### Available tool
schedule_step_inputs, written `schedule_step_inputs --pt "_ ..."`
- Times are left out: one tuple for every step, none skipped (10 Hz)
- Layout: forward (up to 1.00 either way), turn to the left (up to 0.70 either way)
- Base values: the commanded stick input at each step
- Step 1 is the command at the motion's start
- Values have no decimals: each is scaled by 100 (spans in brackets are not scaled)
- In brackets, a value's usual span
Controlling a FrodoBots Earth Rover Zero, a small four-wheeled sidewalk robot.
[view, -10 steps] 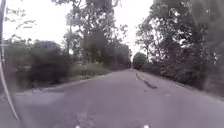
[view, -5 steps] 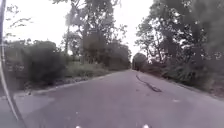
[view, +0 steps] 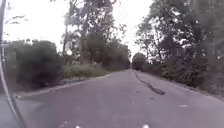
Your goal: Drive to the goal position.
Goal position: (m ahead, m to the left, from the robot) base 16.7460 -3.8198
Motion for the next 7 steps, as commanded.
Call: schedule_step_inputs --pt "70 0" --pt "70 0" --pt "70 0" --pt "70 0" --pt "70 0" --pt "70 0" --pt "70 0"
